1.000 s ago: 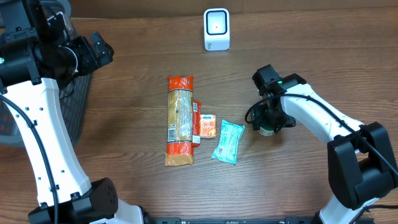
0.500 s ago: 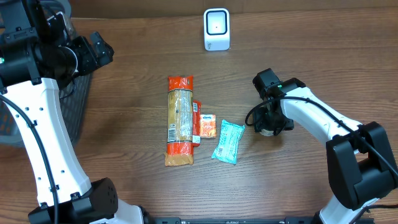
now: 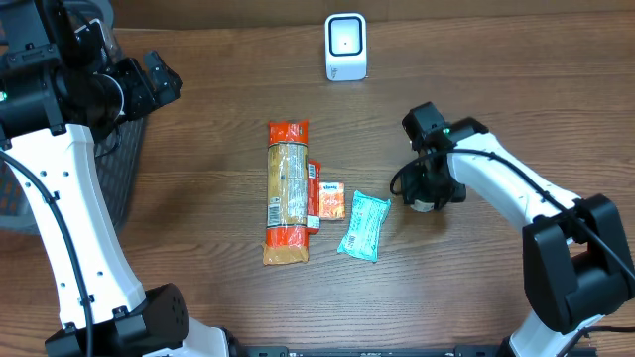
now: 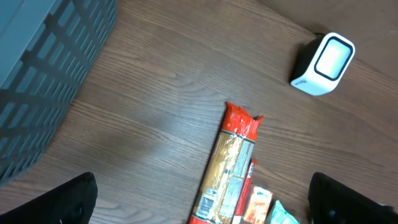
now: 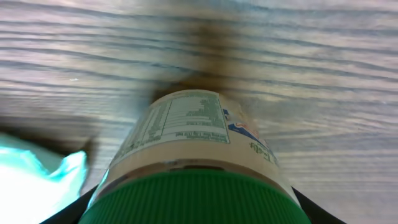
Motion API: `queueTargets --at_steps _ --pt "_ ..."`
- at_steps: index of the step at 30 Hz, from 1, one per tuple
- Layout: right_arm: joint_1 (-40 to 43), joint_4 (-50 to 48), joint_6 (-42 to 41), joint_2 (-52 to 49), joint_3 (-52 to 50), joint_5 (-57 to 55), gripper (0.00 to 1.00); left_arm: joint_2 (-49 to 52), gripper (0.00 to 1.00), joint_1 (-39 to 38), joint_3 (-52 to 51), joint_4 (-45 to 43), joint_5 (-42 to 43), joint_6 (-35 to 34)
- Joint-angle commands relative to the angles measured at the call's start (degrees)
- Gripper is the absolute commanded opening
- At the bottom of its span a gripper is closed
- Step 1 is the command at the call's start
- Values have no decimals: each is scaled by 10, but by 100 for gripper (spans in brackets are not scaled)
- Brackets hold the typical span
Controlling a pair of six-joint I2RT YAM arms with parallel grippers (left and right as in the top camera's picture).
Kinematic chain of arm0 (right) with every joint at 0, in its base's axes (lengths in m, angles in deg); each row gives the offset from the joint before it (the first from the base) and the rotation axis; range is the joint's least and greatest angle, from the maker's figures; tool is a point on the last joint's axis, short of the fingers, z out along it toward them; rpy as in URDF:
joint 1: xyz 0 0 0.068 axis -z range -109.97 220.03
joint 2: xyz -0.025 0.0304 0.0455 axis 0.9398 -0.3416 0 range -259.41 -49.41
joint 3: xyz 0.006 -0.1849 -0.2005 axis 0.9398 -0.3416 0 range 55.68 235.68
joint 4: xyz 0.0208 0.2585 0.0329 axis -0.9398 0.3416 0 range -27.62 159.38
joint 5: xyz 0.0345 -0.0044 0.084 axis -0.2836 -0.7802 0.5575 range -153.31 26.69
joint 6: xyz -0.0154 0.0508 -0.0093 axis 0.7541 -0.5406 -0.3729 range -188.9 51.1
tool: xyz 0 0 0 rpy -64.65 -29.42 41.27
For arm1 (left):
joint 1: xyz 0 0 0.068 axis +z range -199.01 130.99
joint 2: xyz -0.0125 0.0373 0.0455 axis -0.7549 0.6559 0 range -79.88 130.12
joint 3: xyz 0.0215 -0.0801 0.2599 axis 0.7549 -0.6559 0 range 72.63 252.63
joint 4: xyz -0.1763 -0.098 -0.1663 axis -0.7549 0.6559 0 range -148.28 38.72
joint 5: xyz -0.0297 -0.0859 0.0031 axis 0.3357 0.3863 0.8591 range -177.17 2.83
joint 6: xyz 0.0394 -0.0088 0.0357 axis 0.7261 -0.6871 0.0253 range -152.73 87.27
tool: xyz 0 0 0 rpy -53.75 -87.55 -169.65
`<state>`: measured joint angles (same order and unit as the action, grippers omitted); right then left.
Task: Scan the item barcode
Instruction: 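Lift the jar and carry it toward the white scanner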
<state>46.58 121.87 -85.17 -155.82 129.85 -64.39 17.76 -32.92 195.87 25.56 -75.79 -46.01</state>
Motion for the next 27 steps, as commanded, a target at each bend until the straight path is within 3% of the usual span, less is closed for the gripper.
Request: queueTargets --at_steps 1,9,20,27 --pt "-2 33 3 18 76 10 33 5 100 -4 1 0 5 10" --pt "-2 90 22 18 182 29 26 5 99 -4 1 -1 5 10" --pt "-2 84 13 19 197 76 25 5 99 -4 1 -1 5 11" --pt "-2 147 10 19 305 102 26 5 99 -4 1 -1 5 10"
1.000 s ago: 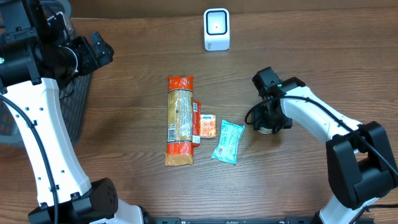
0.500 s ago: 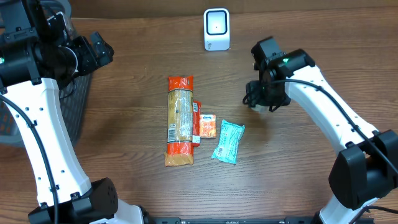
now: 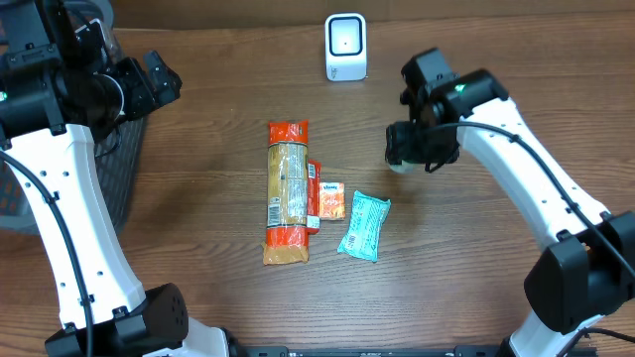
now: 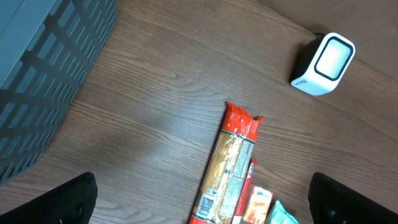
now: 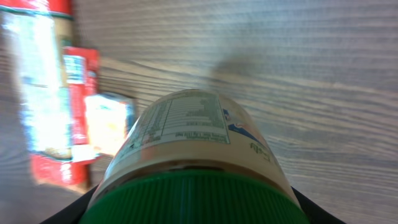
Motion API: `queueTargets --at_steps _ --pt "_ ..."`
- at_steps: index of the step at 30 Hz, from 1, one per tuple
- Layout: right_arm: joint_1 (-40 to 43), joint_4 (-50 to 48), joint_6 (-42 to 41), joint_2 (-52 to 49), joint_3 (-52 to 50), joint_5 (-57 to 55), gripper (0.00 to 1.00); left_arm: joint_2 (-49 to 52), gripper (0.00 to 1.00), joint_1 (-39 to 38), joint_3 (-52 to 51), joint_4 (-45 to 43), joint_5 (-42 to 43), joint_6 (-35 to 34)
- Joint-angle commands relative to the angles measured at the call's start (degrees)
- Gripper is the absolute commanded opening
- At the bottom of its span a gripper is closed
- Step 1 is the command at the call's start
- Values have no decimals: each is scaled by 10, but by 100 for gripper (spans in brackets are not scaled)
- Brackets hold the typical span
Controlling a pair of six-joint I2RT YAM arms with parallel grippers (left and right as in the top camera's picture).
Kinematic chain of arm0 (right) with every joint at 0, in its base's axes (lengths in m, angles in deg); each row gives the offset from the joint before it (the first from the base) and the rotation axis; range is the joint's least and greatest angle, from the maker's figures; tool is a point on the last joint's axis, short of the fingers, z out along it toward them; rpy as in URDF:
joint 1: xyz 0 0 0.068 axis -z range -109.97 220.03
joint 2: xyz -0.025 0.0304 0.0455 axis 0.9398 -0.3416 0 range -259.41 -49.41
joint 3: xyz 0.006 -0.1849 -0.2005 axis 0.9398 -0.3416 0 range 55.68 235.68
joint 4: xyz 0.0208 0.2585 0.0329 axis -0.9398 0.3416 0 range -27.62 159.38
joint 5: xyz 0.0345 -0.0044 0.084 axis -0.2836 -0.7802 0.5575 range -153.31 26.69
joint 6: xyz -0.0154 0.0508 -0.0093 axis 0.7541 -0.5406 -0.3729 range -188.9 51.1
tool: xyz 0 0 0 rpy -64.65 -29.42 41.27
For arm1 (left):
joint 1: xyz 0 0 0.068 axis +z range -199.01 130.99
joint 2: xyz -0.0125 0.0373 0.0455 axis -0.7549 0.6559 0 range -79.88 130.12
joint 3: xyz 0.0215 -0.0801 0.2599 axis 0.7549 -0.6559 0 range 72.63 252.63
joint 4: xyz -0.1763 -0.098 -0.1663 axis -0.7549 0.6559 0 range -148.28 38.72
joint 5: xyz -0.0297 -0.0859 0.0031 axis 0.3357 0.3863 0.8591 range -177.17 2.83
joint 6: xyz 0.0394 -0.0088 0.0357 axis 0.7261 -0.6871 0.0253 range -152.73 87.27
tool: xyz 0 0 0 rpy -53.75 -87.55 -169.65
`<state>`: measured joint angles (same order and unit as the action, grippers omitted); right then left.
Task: Scan the item barcode
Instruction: 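Lift the jar and carry it toward the white scanner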
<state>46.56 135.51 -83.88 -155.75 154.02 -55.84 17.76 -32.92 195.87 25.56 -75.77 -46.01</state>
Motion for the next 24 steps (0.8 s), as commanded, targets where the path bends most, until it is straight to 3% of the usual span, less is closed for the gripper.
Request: queueTargets --at_steps 1,6,12,24 --pt "-1 26 -4 18 83 16 26 5 100 -4 1 0 5 11" --pt "-1 62 -15 17 152 16 27 5 99 -4 1 -1 5 10" --pt "-1 58 -32 11 166 16 27 5 99 -4 1 0 4 11" --pt "-7 -151 -12 -88 164 -61 20 5 100 -4 1 0 5 11"
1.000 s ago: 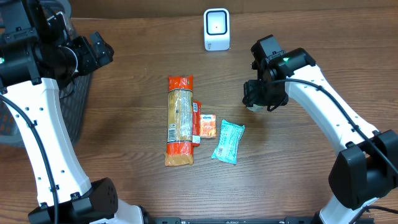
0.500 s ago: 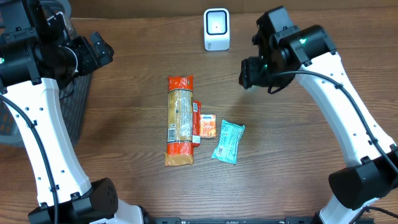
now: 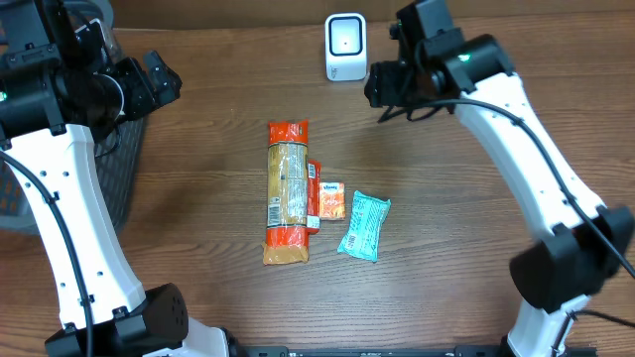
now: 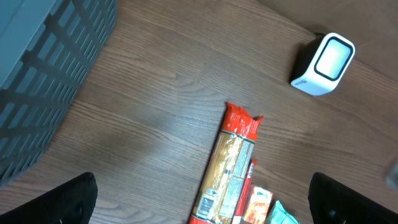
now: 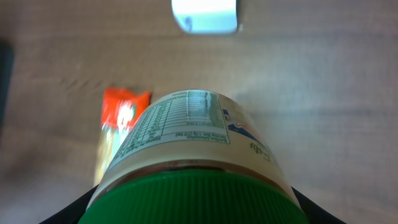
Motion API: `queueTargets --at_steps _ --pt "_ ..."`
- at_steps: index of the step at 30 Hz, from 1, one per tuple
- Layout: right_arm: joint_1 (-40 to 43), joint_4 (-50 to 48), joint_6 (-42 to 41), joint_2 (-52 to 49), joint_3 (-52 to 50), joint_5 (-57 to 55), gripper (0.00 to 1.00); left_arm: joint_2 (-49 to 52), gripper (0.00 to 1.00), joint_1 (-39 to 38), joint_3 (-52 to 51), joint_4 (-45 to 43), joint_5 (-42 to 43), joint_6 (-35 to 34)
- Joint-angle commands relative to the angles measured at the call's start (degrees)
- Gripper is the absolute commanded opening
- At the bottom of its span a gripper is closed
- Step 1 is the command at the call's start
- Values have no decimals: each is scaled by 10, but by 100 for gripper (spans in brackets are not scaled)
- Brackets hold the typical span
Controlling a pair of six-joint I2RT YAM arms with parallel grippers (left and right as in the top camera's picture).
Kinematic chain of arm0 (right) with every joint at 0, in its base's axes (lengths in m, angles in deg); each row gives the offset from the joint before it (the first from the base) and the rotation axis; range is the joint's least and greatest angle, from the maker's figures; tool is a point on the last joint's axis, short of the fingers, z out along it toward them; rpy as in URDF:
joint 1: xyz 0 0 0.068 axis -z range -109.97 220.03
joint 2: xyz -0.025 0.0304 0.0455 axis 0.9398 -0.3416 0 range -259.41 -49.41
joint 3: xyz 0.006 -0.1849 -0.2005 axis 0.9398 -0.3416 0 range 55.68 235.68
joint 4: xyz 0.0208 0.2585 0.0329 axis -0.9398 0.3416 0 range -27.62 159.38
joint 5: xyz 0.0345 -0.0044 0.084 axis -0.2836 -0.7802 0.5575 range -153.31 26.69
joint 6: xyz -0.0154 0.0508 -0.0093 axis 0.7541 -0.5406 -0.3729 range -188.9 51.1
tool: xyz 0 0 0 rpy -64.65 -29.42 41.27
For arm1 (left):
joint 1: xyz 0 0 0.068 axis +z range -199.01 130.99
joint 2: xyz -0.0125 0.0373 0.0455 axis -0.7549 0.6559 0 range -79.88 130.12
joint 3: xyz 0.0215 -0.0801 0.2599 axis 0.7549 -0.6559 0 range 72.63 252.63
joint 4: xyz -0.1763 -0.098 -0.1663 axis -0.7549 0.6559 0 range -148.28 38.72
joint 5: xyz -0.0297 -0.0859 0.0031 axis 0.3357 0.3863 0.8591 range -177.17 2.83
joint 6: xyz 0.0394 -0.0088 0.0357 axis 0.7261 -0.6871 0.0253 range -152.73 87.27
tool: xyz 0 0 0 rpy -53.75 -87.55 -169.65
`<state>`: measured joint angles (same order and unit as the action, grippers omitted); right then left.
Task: Scan the item barcode
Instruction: 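Lift the jar and carry it toward the white scanner, then hold the jar in front of the white scanner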
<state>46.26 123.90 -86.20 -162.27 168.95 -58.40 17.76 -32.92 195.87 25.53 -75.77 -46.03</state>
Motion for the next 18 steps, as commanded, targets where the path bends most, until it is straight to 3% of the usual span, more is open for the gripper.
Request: queueTargets --at_steps 1,6,18 --pt "-4 -56 14 -31 15 -44 21 5 100 -4 1 0 5 11" --pt "-4 -169 54 -64 15 -55 27 5 99 -4 1 0 5 11" --pt "-4 -369 70 -89 15 -103 26 5 100 -4 1 0 5 11"
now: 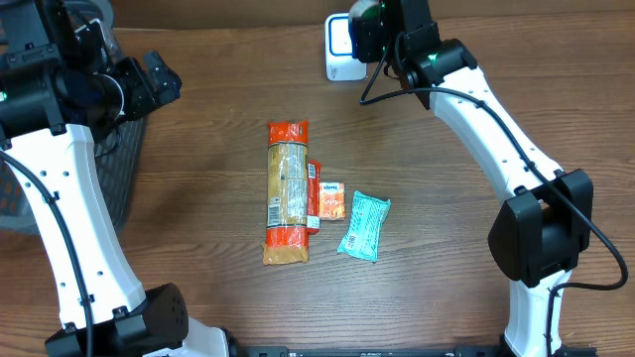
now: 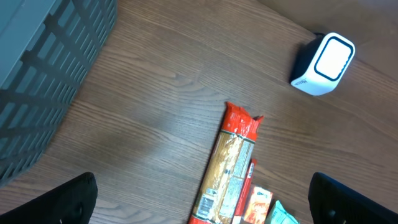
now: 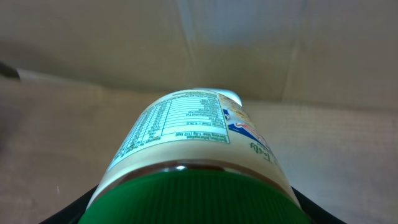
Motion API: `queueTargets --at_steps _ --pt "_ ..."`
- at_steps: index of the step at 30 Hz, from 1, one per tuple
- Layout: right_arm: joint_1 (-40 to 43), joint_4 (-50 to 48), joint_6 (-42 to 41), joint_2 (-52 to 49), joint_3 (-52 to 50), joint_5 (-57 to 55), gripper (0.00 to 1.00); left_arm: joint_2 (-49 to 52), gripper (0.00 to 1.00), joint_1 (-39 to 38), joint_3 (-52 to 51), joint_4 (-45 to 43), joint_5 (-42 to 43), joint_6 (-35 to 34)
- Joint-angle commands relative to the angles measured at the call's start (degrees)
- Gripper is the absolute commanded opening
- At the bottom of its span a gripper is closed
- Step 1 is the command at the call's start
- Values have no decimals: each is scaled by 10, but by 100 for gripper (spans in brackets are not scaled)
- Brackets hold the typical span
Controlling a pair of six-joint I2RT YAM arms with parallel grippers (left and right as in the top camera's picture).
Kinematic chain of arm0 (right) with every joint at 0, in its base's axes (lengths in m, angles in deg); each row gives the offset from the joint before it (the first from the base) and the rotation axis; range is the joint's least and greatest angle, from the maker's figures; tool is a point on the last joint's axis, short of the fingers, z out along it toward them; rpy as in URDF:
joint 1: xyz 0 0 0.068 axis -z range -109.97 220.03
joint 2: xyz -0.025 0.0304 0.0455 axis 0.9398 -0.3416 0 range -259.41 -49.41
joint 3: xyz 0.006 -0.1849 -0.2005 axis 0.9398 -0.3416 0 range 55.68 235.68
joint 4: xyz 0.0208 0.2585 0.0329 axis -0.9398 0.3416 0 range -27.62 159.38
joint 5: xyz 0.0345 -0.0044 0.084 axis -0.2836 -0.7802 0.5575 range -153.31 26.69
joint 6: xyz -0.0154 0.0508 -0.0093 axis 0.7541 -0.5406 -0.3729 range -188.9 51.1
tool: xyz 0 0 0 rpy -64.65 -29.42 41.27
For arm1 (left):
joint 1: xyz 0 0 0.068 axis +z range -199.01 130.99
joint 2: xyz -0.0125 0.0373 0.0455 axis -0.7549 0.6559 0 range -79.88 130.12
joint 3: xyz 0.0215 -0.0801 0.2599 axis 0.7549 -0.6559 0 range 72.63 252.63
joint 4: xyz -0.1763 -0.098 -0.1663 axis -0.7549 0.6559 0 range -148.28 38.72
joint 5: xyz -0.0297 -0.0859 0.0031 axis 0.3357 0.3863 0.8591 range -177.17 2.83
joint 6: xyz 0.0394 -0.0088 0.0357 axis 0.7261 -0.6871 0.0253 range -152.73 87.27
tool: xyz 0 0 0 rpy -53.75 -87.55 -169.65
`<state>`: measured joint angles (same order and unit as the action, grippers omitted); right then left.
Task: Scan the item barcode
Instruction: 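Hold the jar in front of the white scanner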
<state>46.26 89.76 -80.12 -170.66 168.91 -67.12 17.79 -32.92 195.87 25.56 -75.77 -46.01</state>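
Note:
A jar with a green lid (image 3: pixel 193 196) and a white nutrition label (image 3: pixel 186 121) fills the right wrist view, with my right gripper (image 3: pixel 193 208) shut round it at the lid. In the overhead view that right gripper (image 1: pixel 367 30) hangs at the table's far edge, right beside the white scanner (image 1: pixel 339 58) and partly covering it. From the left wrist the scanner (image 2: pixel 323 62) shows whole, screen facing up. My left gripper (image 2: pixel 202 205) is open, high above the table's left side and far from the jar.
A long orange pasta pack (image 1: pixel 286 193), a small orange packet (image 1: pixel 330 200) and a teal packet (image 1: pixel 363 226) lie mid-table. A dark mesh basket (image 1: pixel 124 164) stands at the left edge. A cardboard wall (image 3: pixel 249 50) is behind the table.
My right gripper has moved the jar farther back and left, from just right of the scanner to right up against it. The left arm and the packets are where they were.
First my right gripper was shut on the jar down on the table, right of the teal packet. Then it held the jar raised, farther back. Then it was near the scanner's right side, and now it is at the scanner.

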Motion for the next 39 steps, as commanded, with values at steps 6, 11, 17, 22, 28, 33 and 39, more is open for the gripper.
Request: queueTargets --at_steps 6,11,17,22,28,33,39 --pt "-4 -120 13 -55 16 -24 24 5 100 -4 1 -1 4 10" --pt "-4 -206 15 -107 16 -27 23 5 99 -4 1 0 4 10" --pt "-4 -292 10 -147 15 -26 29 5 100 -4 1 -1 4 11" --pt "-4 -323 -13 -160 15 -26 35 5 99 -4 1 -1 4 11" --pt "-4 -369 -23 -172 15 -26 31 5 100 -4 1 0 4 10" --pt "-4 -403 -23 -195 15 -26 31 5 100 -4 1 0 4 10" --pt "-4 -439 -23 -229 15 -27 29 5 99 -4 1 0 4 11"
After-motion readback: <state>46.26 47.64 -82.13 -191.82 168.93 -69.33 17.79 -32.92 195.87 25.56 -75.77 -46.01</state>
